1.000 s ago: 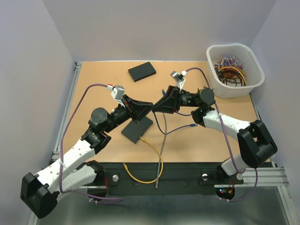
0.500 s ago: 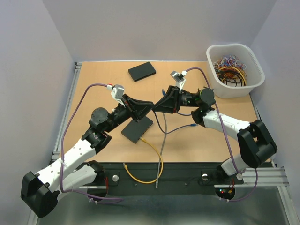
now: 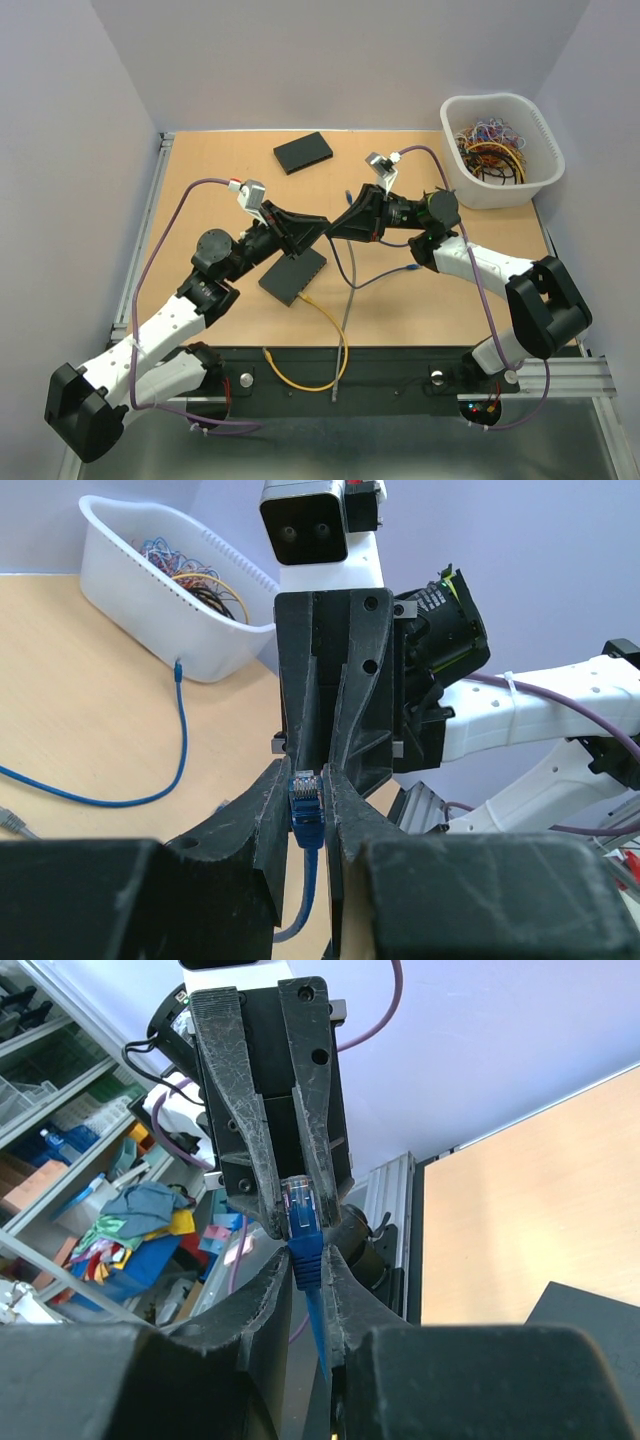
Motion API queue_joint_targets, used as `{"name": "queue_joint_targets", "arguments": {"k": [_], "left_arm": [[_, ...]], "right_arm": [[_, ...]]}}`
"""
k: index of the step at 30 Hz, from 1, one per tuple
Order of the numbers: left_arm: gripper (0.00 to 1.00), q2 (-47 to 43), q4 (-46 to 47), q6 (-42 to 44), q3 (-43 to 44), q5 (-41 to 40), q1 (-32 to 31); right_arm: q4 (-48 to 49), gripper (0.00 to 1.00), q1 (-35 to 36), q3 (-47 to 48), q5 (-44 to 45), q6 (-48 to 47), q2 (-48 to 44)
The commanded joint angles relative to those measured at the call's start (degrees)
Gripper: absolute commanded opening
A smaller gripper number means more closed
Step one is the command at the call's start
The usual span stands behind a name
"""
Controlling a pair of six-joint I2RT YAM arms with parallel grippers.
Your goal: Insert the plug into the switch port
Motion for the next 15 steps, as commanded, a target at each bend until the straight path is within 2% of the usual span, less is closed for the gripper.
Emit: {"name": "queue_joint_targets", "arguments": {"k": [1, 6, 8, 9, 11, 12, 15], "left_arm": [[0.00, 0.2, 7.2, -0.7, -0.5, -0.9, 0.0], [0.00, 1.6, 8.1, -1.3, -0.4, -1.2, 0.0], [0.00, 2.1, 8.1, -1.4, -0.2, -1.0, 0.0], [0.03, 2.3, 8.1, -1.5, -0.1, -0.8, 0.0], [0.21, 2.8, 7.8, -1.5, 0.0, -0.8, -0.1], [0.34, 2.9, 7.2, -1.5, 0.0, -0.8, 0.0], [0.52, 2.5, 5.3, -0.7, 0.3, -0.8, 0.0]], "right_arm": [[3.2, 0.14, 0.4, -0.8, -0.4, 0.0, -1.8], [3.8, 0.01, 0.4, -1.3, -0.1, 0.0, -2.2], [3.9, 0.01, 0.4, -1.7, 0.1, 0.0, -2.4], [3.9, 0.01, 0.3, -1.9, 0.2, 0.0, -2.5], [3.9, 0.01, 0.3, -2.2, 0.3, -0.1, -2.5], [3.9, 0.00, 0.3, -2.5, 0.4, -0.2, -2.7], [3.9, 0.00, 0.4, -3.0, 0.5, -0.3, -2.9]]}}
